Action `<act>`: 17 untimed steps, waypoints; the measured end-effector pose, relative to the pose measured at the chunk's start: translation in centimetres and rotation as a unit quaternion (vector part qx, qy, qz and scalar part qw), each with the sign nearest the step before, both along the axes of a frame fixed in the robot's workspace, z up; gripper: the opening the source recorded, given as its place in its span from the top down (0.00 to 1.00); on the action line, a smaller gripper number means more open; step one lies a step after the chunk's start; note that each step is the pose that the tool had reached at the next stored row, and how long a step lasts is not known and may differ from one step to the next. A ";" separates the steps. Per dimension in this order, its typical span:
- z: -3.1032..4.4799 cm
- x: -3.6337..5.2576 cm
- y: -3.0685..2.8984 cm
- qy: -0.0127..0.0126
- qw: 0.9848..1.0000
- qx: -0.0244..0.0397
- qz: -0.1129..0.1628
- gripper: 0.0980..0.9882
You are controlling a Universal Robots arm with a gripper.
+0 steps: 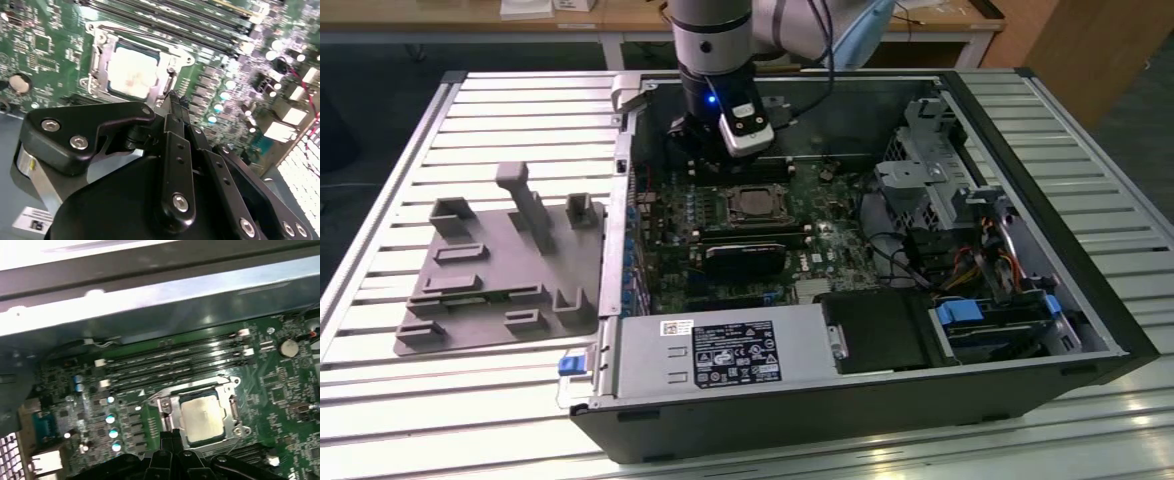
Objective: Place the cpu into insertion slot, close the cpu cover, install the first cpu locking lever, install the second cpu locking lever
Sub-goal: 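Install the first cpu locking lever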
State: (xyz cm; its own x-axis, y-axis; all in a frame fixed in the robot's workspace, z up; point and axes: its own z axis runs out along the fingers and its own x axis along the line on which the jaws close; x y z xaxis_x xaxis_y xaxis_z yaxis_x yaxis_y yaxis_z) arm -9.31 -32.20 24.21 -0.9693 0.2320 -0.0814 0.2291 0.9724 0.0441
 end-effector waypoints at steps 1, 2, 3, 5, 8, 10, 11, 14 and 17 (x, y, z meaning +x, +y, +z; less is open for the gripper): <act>0.00 -0.18 0.00 0.000 1.000 0.000 0.000 0.99; 0.00 -0.37 0.00 -0.001 1.000 0.000 0.000 0.99; 0.00 -0.57 0.00 -0.001 1.000 0.001 0.000 0.99; 0.00 -1.01 0.00 -0.002 1.000 0.001 0.000 0.99; 0.00 -1.51 0.00 -0.003 1.000 0.004 0.000 0.99; 0.00 -1.74 0.00 -0.004 1.000 0.012 0.001 0.99; 0.00 -1.82 0.00 -0.004 1.000 0.017 0.001 0.99; 0.00 -2.07 0.00 -0.004 0.999 0.034 0.002 0.99; 0.00 -2.29 0.00 -0.005 0.999 0.053 0.003 0.99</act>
State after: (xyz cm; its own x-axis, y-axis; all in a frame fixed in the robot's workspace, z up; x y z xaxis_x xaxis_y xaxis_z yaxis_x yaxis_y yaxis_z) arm -11.61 -32.20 24.21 -0.9701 0.2336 -0.0659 0.2220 0.9637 0.1484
